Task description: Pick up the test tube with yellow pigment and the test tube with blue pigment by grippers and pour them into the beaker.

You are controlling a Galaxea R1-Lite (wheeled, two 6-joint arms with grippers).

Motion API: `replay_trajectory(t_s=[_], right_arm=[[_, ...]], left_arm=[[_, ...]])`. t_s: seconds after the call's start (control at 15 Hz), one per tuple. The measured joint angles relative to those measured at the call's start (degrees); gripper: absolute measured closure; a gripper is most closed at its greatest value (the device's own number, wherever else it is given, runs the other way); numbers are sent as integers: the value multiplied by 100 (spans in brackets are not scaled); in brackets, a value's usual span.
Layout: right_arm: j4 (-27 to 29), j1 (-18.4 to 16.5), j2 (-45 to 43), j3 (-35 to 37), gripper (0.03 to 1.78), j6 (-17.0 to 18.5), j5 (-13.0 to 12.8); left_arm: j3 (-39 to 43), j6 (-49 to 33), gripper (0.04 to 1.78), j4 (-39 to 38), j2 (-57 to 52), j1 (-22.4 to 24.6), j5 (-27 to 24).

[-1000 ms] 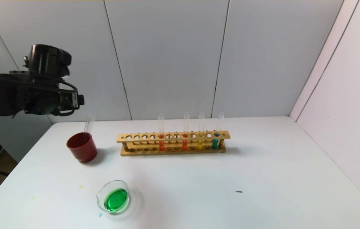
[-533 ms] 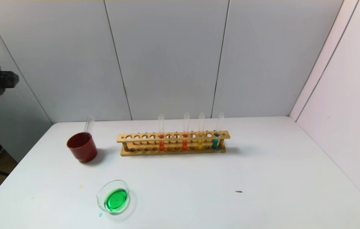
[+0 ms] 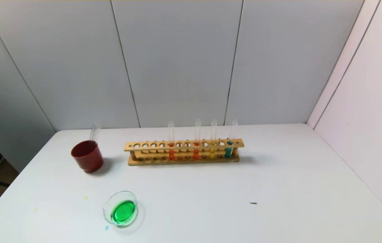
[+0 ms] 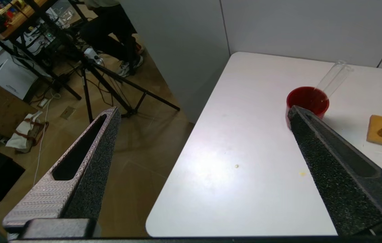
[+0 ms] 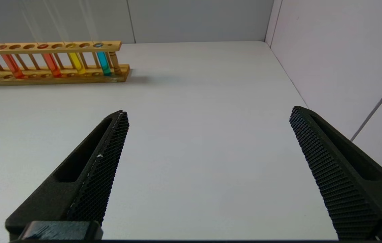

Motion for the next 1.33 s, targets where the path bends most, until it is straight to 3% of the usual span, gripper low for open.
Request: replay_trajectory(t_s=[0.27,0.47,0.8,1.07,1.33], right_arm=[[0,0,0,0,7,2,2],[0,0,0,0,7,0,0],[2,0,0,0,7,0,0],[0,-2,-1,0,7,0,0],[0,0,-1,0,7,0,0]], left_arm=[[207,-13,8,750,-1056,38,9],[477,-68,8,1276,-1760,394,-172],[1723,108,8,1019,-3078,1009,-944],[2583,307,8,639,-4009,1005,-1332],[3989,202,8,304,-4826,902,-2608]])
